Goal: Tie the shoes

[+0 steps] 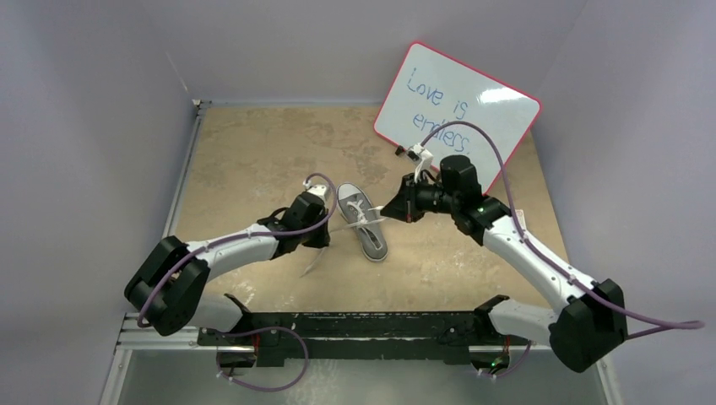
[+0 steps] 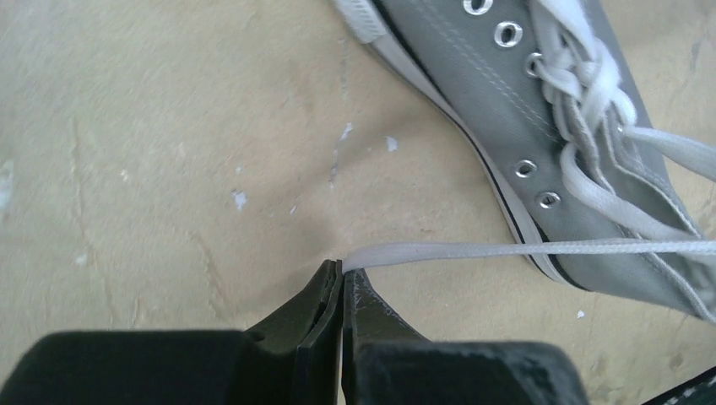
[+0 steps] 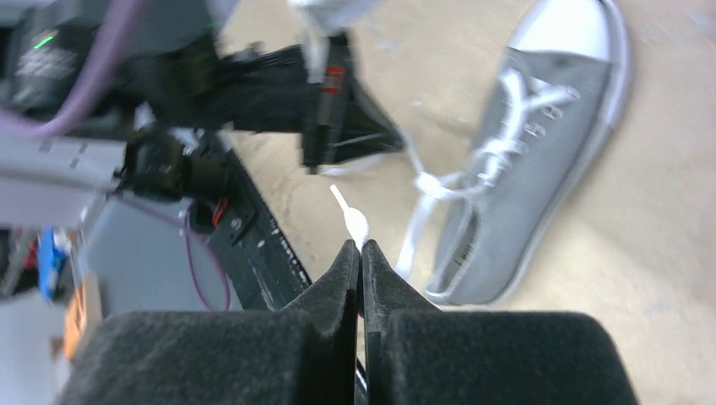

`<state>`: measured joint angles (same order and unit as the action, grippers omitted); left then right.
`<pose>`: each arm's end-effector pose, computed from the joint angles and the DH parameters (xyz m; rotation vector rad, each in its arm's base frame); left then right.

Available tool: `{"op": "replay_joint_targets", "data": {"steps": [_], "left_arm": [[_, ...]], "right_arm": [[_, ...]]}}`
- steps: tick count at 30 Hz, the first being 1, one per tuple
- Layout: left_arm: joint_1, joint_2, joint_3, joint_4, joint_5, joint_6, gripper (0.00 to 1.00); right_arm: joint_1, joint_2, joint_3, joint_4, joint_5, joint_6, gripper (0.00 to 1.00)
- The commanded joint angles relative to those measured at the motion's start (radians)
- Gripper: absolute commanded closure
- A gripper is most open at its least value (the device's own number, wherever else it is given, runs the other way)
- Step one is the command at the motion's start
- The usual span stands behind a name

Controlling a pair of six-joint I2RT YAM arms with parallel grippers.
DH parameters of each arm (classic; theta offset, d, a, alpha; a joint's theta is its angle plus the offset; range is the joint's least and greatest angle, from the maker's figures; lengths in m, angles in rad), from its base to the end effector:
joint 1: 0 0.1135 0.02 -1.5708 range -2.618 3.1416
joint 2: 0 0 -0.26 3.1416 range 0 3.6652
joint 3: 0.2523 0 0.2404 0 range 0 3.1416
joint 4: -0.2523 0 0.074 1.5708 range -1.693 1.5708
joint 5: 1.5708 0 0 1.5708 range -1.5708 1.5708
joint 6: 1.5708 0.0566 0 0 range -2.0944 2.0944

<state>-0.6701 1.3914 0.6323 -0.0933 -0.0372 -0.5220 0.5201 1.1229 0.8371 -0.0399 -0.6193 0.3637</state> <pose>0.2127 -0.1659 0.1543 0.1665 2.4783 -0.4853 0.2105 0.1584 0.3014 -0.6021 1.9198 1.1690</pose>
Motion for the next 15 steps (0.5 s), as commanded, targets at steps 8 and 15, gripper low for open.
{"op": "replay_joint_targets", "data": {"steps": [8, 15], "left_arm": [[0.094, 0.026, -0.002, -0.156, -0.146, -0.303, 1.0], [0.225, 0.007, -0.01, -0.223, -0.206, -0.351, 1.0]], "right_arm": [[-0.239, 0.242, 0.1, -0.153, 0.518, 0.052, 1.0], [-0.321, 0.265, 0.034, -0.159, 0.9, 0.069, 1.0]]}}
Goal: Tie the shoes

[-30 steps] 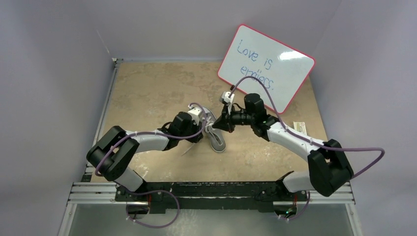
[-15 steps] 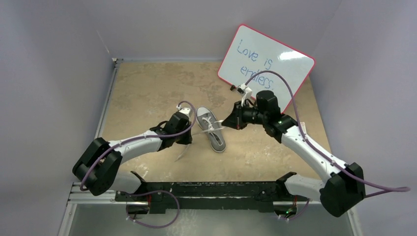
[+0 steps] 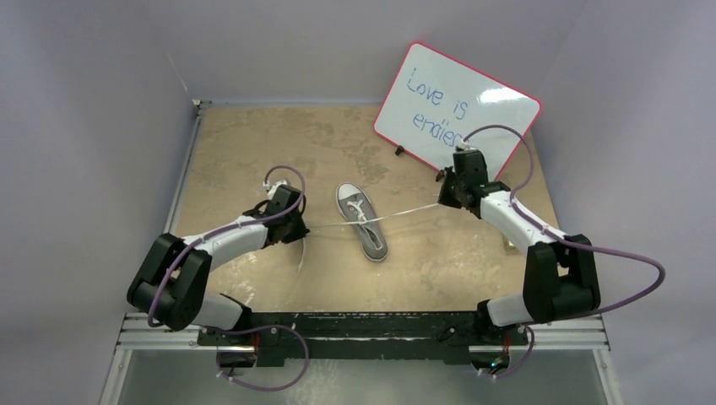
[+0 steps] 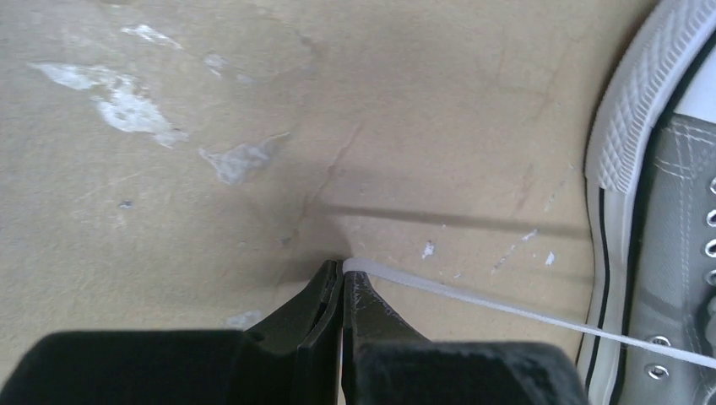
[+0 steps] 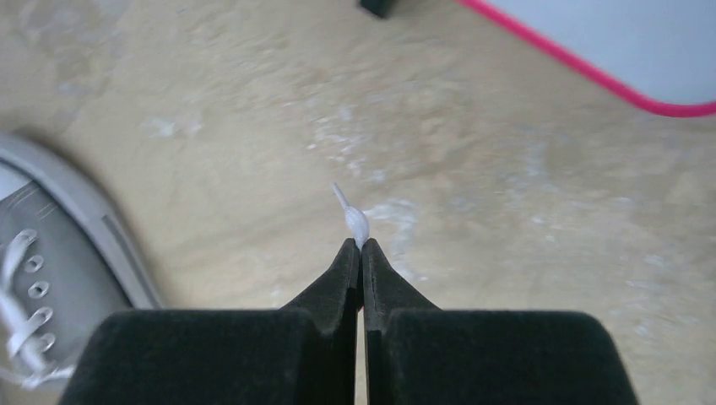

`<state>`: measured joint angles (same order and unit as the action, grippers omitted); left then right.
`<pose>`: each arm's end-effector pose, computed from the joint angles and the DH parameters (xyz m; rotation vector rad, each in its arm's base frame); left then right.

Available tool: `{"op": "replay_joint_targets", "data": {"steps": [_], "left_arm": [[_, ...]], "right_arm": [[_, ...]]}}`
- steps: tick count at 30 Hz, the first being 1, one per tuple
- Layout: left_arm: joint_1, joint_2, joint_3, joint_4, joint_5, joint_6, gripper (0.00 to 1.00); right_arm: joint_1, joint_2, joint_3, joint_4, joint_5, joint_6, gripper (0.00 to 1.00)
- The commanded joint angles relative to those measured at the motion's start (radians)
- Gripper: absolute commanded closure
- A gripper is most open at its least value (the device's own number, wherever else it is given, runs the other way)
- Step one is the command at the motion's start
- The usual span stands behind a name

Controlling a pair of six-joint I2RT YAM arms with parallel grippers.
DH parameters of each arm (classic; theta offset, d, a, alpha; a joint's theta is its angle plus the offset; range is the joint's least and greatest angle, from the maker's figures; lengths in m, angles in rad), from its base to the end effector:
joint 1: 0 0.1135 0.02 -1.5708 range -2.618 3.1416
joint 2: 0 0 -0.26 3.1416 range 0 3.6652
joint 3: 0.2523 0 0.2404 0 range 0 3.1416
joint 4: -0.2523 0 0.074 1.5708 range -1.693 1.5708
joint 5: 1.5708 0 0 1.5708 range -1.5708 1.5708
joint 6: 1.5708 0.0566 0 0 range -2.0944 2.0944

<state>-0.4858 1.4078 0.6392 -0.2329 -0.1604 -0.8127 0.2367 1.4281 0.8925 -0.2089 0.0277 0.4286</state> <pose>0.2314 -0.1119 0.1420 -0.4795 2.5346 -0.2911 0.3016 0.0711 0.2152 0.2378 2.3224 0.3036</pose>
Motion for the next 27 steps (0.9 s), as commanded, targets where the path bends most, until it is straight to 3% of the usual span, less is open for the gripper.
{"op": "replay_joint_targets", "data": {"steps": [1, 9, 14, 16, 19, 21, 23, 25, 27], "left_arm": [[0.051, -0.013, -0.023, -0.101, -0.087, -0.077, 1.0], [0.118, -0.061, -0.059, -0.178, -0.127, -0.162, 1.0], [0.198, -0.085, -0.08, -0.196, -0.129, -0.155, 1.0], [0.209, -0.098, -0.08, -0.148, -0.082, -0.102, 1.0], [0.207, -0.101, -0.034, -0.111, -0.005, 0.04, 1.0], [0.196, -0.143, 0.012, -0.146, -0.025, 0.106, 0.71], [0.175, -0.24, 0.036, -0.135, -0.05, 0.173, 0.52], [0.123, -0.335, 0.042, -0.064, -0.048, 0.309, 0.42], [0.037, -0.377, 0.039, 0.005, -0.04, 0.472, 0.41]], "right_arm": [[-0.056, -0.039, -0.038, 0.01, 0.265, 0.018, 1.0], [-0.106, -0.071, -0.167, 0.072, 0.266, 0.062, 1.0], [-0.113, -0.06, -0.159, 0.085, 0.238, 0.043, 1.0], [-0.113, -0.067, -0.156, 0.1, 0.183, 0.038, 1.0], [-0.106, -0.088, -0.178, 0.231, -0.025, -0.043, 1.0], [-0.08, -0.091, -0.172, 0.253, -0.17, -0.065, 1.0], [-0.058, -0.096, -0.146, 0.232, -0.223, -0.086, 1.0], [-0.053, -0.106, -0.117, 0.183, -0.232, -0.105, 1.0], [-0.052, -0.112, -0.09, 0.161, -0.246, -0.126, 1.0]]}}
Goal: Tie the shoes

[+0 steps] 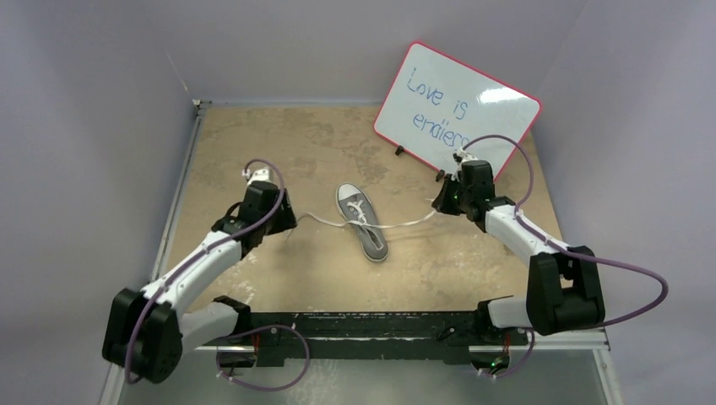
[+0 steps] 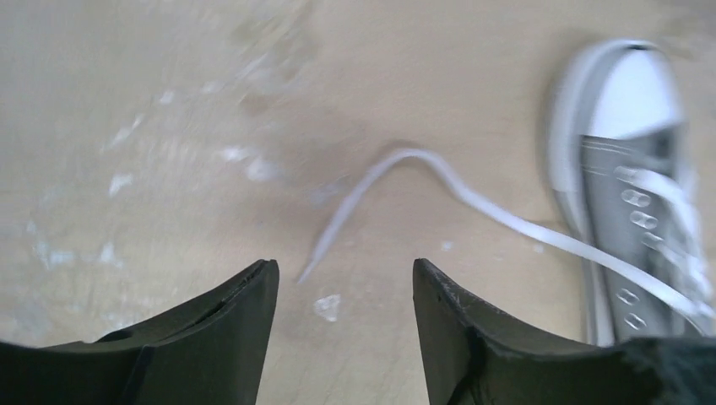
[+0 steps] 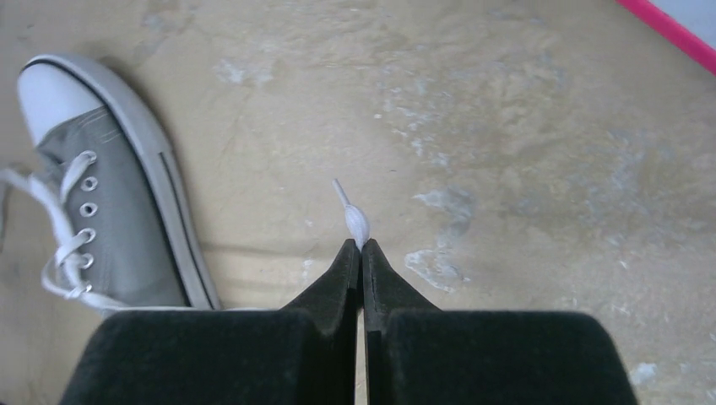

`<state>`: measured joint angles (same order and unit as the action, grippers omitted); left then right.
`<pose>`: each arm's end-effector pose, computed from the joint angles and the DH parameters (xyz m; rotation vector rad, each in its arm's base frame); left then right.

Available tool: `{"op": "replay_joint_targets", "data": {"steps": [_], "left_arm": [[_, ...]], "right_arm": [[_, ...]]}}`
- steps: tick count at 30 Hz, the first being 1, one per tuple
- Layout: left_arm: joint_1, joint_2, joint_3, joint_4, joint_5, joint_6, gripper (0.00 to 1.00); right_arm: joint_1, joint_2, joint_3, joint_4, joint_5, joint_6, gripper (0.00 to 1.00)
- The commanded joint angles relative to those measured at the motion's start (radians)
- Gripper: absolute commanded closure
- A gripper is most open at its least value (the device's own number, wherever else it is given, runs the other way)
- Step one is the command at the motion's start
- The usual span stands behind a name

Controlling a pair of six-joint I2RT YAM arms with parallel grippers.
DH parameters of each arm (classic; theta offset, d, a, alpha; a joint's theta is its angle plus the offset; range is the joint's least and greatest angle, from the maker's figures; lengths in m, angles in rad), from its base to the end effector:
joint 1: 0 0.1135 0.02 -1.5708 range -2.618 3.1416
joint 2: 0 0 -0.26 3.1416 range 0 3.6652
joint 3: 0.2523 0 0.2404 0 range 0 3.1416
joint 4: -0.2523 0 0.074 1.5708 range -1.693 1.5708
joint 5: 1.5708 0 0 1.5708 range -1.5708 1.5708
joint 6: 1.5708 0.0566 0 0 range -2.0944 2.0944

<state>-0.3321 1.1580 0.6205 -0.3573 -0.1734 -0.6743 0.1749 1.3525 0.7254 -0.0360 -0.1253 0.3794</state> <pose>0.2183 -0.0650 0.1828 -0.4928 2.4110 -0.2296 0.2843 0.0574 0.1992 0.1621 2.2587 0.4387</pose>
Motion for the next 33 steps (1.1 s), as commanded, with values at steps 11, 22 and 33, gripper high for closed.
{"op": "replay_joint_targets", "data": {"steps": [11, 22, 33], "left_arm": [[-0.222, 0.18, 0.044, 0.456, 0.371, 0.862, 0.46], [-0.254, 0.475, 0.124, 0.614, 0.508, 0.812, 0.52], [-0.254, 0.498, 0.072, 0.835, 0.436, 0.654, 0.81]], "right_arm": [[0.021, -0.055, 0.123, -0.062, -0.165, -0.084, 1.0], [0.023, -0.059, 0.131, -0.074, -0.176, -0.096, 1.0], [0.037, -0.021, 0.15, -0.057, -0.226, -0.087, 1.0]]}}
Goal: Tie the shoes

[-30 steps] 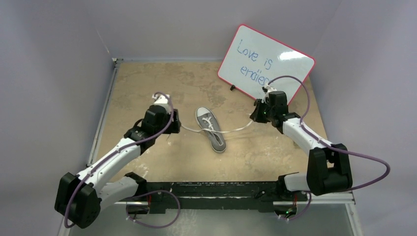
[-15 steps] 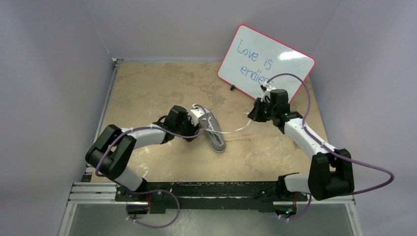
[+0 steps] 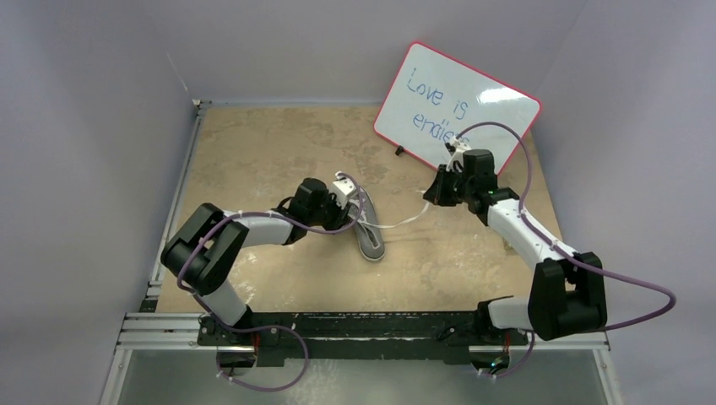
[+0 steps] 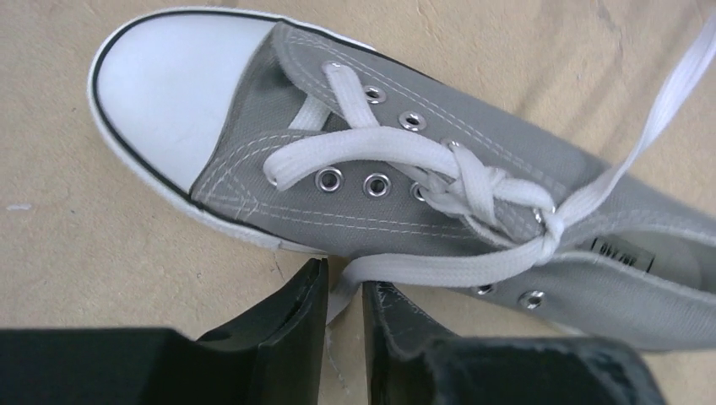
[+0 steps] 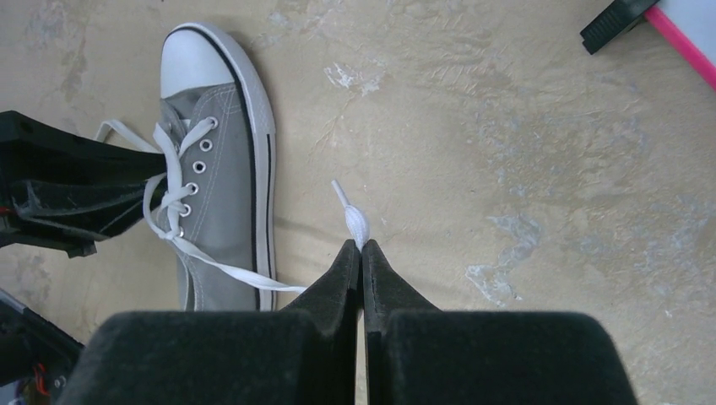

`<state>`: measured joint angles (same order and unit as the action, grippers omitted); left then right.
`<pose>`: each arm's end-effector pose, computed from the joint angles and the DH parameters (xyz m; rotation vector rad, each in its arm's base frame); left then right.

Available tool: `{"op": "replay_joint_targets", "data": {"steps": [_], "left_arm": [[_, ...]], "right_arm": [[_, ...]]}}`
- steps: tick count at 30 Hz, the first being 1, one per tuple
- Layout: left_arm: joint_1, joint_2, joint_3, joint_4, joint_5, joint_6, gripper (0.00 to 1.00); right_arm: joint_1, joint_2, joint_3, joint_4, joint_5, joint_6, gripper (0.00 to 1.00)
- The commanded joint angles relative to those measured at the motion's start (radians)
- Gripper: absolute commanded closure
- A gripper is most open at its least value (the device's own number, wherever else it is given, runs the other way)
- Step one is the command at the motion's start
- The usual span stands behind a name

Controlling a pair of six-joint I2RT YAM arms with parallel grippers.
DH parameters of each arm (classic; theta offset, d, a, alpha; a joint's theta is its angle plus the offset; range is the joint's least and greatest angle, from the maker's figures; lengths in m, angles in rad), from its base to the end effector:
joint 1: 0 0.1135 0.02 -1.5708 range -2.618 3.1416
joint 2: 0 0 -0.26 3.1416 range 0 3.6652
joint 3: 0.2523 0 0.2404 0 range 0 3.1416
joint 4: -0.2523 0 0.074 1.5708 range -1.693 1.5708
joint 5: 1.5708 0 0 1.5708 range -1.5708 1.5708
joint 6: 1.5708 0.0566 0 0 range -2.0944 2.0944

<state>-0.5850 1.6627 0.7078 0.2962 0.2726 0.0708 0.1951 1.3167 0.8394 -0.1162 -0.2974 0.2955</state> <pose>0.2658 -0.1944 0.1384 0.8717 2.0903 -0.5816 0.2864 0.0735 0.2399 -0.0643 2.1961 0.6010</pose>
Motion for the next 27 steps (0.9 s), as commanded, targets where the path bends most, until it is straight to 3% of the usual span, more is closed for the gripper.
{"op": "replay_joint_targets", "data": {"steps": [1, 4, 8, 19, 27], "left_arm": [[0.0, -0.004, -0.012, 0.195, -0.01, -0.114, 0.87], [0.004, 0.003, 0.013, 0.189, 0.0, -0.158, 1.0], [0.009, -0.028, 0.011, 0.149, 0.023, -0.192, 1.0], [0.008, -0.294, -0.074, 0.057, 0.008, -0.319, 1.0], [0.007, -0.279, -0.008, 0.097, -0.002, -0.309, 1.0]], "right_arm": [[0.024, 0.016, 0.033, 0.025, -0.061, -0.002, 1.0], [0.045, 0.011, 0.015, 0.026, -0.087, 0.003, 1.0], [0.046, -0.019, -0.012, 0.017, -0.1, 0.026, 1.0], [0.043, -0.089, 0.031, -0.112, -0.06, 0.056, 1.0], [0.043, -0.056, 0.108, -0.109, -0.144, 0.102, 1.0]]}}
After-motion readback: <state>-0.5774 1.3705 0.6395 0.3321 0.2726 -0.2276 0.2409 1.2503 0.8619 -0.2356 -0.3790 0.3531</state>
